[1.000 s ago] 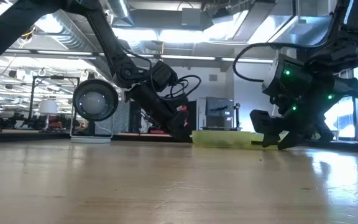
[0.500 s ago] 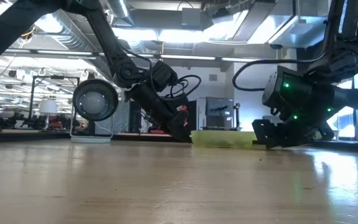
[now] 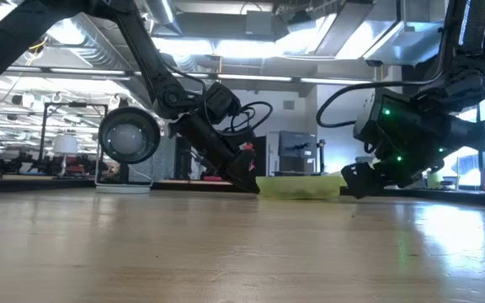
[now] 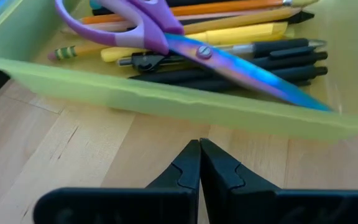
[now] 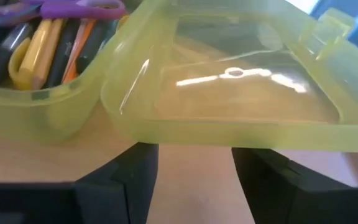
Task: Pick & place school supplies into a supply box
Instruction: Close the yellow supply box
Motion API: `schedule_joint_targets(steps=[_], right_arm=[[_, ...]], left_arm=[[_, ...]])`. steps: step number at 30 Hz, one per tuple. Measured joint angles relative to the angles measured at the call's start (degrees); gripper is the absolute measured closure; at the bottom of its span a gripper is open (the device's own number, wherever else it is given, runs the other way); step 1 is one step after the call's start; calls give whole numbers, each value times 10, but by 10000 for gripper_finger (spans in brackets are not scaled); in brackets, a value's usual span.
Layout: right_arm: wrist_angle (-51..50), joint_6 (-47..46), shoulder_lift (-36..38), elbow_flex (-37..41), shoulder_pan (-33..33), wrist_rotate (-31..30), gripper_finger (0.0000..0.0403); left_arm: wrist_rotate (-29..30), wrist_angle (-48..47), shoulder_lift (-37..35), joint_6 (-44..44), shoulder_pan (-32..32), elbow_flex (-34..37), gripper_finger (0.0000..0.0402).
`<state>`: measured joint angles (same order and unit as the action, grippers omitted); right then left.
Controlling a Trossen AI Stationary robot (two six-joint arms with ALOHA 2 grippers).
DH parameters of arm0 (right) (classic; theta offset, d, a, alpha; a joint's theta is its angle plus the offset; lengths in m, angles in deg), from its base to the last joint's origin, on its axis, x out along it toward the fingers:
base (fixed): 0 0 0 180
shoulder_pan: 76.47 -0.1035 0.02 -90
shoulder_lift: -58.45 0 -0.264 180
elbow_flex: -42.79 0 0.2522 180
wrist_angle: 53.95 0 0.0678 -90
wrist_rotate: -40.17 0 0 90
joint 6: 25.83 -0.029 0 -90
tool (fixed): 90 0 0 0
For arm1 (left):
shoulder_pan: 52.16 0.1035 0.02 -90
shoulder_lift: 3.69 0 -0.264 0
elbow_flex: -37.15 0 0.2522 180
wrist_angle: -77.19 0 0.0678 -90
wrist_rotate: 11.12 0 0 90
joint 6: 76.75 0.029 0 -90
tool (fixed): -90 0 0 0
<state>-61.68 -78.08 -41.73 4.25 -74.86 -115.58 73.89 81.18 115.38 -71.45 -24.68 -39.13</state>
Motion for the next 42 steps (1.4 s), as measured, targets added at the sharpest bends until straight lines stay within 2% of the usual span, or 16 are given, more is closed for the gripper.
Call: schedule_joint_targets(steps=[15, 21, 27, 35, 42], right_arm=[[181, 503, 3, -3, -1, -15, 195], [234, 699, 3, -17, -4, 33, 195], [232, 768, 3, -34, -4, 105, 195], [230, 901, 1, -63, -24, 154, 195], [234, 850, 2, -88, -31, 286, 195]], left_arm=[[0, -3, 0, 0, 0, 0, 398], [4, -5, 0, 0, 0, 0, 401], [14, -12, 0, 0, 1, 1, 399], [24, -14, -1, 0, 2, 1, 398], [17, -16, -1, 0, 0, 0, 399]])
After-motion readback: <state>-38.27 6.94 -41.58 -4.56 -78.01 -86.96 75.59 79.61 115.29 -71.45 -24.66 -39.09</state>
